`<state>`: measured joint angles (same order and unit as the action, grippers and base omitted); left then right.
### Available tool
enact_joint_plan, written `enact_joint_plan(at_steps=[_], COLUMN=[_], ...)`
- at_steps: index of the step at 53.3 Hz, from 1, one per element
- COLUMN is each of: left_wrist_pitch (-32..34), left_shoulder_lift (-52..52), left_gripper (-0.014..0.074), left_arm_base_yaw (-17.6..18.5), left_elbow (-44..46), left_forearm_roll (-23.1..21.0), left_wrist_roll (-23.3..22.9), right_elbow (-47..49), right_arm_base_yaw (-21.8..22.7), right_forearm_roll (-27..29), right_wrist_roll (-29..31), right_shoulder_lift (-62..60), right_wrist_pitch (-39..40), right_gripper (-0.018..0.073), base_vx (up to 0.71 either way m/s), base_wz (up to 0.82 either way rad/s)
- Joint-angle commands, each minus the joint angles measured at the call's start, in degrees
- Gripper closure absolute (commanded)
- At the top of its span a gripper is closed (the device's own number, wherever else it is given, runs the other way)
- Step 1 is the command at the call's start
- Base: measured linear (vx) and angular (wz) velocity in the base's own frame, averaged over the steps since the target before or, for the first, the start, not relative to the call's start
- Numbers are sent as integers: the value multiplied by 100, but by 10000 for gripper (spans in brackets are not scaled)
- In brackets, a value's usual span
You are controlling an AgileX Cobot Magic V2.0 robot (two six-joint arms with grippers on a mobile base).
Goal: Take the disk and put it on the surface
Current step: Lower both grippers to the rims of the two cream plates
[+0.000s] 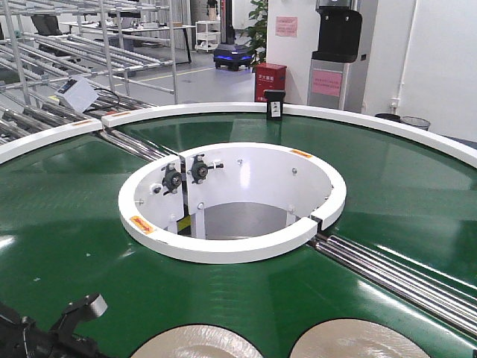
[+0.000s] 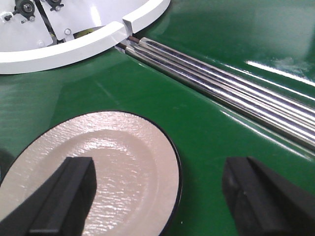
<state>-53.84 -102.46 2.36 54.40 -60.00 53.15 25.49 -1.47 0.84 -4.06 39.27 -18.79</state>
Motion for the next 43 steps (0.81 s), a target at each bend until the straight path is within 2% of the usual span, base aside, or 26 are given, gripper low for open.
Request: enact_joint_plan(at_steps=[1, 7, 13, 18, 26, 31, 33, 43], left_wrist_pitch=[-323, -367, -391, -506, -788, -908, -942, -998], left_shoulder_lift=[217, 217, 228, 228, 359, 576, 700, 1294], left_gripper=[461, 607, 606, 605, 601, 601, 601, 601], left_arm_base_yaw=[25, 25, -5, -124, -510, -839, -999, -1556], left_elbow=[157, 157, 157, 157, 157, 157, 157, 157], left_forearm_roll=[-337, -403, -716, -1206, -1714, -1704, -1661, -1674], left_wrist_roll=[48, 30, -95, -284, -419, -417, -417, -474], right_elbow=[121, 291, 677, 1189, 1966, 2429, 2616, 2935], right_arm_base_yaw=[27, 27, 27, 47, 371, 844, 1049, 1912], right_forearm_roll=[59, 189, 250, 276, 511, 971, 1341, 3329], right_wrist_roll=[-25, -90, -291, -360, -364, 81, 406, 2474], right_shoulder_lift=[25, 167, 651, 1357, 2397, 2994, 3216, 4263], right_wrist_pitch=[345, -252, -1273, -2073, -2500, -2500, -2528, -2824], right_gripper=[-26, -26, -26, -26, -26, -24, -18, 29], base_vx=[0, 0, 0, 0, 0, 0, 0, 0], base_wz=[0, 0, 0, 0, 0, 0, 0, 0])
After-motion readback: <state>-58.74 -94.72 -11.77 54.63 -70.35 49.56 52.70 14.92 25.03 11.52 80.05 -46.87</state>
